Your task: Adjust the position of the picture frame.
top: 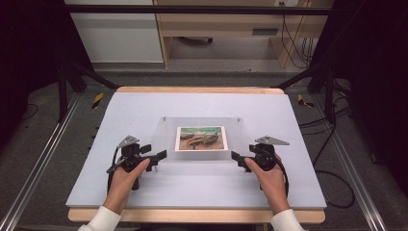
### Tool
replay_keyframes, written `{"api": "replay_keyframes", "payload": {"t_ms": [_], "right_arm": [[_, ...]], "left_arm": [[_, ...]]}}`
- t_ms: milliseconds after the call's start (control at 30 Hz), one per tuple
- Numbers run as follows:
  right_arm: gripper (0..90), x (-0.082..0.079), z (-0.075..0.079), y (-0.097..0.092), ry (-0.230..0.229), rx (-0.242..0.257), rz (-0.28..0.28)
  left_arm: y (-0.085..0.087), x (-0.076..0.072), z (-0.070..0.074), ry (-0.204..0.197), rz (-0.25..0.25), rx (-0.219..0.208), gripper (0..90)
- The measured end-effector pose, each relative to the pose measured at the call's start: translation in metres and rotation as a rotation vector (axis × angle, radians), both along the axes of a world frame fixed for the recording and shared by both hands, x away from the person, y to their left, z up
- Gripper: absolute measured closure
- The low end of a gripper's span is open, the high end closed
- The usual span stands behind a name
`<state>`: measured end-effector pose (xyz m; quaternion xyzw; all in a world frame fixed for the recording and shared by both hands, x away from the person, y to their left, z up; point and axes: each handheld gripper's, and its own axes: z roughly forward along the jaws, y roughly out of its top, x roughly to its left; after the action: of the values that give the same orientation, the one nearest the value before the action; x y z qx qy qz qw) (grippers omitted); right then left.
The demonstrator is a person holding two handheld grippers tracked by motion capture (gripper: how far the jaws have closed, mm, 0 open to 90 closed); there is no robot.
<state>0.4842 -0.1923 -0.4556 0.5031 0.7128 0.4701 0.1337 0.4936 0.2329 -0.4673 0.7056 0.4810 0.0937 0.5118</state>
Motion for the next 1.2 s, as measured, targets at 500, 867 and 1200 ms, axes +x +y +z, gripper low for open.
{"api": "replay_keyframes", "payload": {"t_ms": [500, 867, 1200], "right_arm": [[14.2, 0.006, -0.006, -0.007, 0.065, 0.094, -0.003], [14.5, 0.008, -0.01, -0.011, 0.112, 0.155, 0.023], [15.3, 0.009, -0.011, -0.01, 0.122, 0.168, 0.033]], "left_arm": [[-0.001, 0.007, -0.01, 0.079, -0.023, -0.121, 14.2], [0.0, 0.01, -0.011, 0.079, -0.049, -0.135, 17.4], [0.0, 0.014, -0.012, 0.092, -0.06, -0.144, 20.5]]}}
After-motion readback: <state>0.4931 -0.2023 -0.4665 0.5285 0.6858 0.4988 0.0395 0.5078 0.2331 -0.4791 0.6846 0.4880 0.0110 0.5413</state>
